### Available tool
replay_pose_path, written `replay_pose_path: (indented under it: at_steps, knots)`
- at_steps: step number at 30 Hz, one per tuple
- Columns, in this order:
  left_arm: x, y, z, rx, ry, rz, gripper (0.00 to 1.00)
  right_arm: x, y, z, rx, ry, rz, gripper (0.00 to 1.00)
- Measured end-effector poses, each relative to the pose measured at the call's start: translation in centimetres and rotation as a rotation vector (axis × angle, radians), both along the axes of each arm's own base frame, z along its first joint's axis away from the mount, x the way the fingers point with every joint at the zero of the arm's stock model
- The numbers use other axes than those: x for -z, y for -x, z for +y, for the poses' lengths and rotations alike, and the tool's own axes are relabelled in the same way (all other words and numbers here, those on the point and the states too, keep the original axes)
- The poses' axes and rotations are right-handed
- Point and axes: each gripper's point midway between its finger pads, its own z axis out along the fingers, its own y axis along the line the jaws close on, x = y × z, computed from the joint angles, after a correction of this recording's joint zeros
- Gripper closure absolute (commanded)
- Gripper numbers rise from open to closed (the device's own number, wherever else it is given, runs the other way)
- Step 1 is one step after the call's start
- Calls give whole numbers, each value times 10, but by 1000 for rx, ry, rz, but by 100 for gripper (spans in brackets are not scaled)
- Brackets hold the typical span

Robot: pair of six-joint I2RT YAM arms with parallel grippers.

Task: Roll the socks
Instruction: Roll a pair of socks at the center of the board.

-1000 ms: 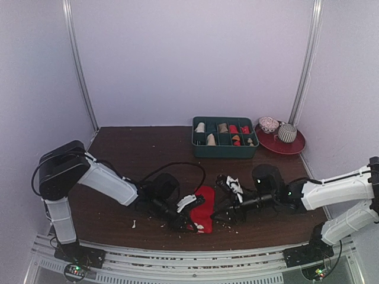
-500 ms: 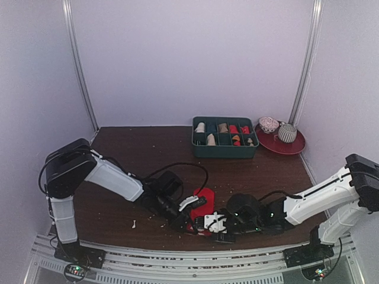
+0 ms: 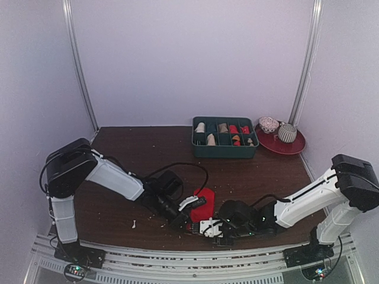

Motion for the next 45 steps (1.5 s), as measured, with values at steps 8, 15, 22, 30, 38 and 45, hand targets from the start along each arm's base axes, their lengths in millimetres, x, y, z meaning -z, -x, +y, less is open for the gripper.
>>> replay_pose_path:
  at_steps: [8,15,22,30,38,45]
  knots:
    - [0,-1,2,3,-9,0,99,4,-6,12,59,-22,32,92]
    - [-15,-17,10,-63,-38,-170,60,6,-1,18,136,-115,243,97]
    - [-73,-49,32,-199,96,-546,52,7,14,28,181,-276,682,97]
    - [-70,-24,34,-83,218,-724,51,7,19,13,285,-276,1141,97]
    - [-46,7,24,31,244,-703,49,7,14,8,314,-207,1311,97]
    - [-20,26,18,105,224,-665,51,8,14,6,334,-186,1371,97]
